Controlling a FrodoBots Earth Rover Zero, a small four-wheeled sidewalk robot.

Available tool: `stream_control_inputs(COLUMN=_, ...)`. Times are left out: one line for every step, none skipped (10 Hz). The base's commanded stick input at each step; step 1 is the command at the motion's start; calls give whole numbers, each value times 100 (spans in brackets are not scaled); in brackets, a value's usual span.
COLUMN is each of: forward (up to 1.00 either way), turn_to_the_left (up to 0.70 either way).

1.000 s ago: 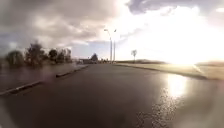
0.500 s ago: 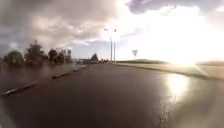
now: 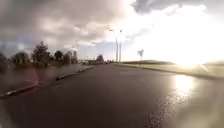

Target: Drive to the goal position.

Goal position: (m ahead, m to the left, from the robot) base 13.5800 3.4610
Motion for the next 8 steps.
stream_control_inputs(forward=70, turn_to_the_left=0)
stream_control_inputs(forward=70, turn_to_the_left=0)
stream_control_inputs(forward=70, turn_to_the_left=0)
stream_control_inputs(forward=70, turn_to_the_left=0)
stream_control_inputs(forward=70, turn_to_the_left=0)
stream_control_inputs(forward=70, turn_to_the_left=0)
stream_control_inputs(forward=70, turn_to_the_left=0)
stream_control_inputs(forward=70, turn_to_the_left=0)
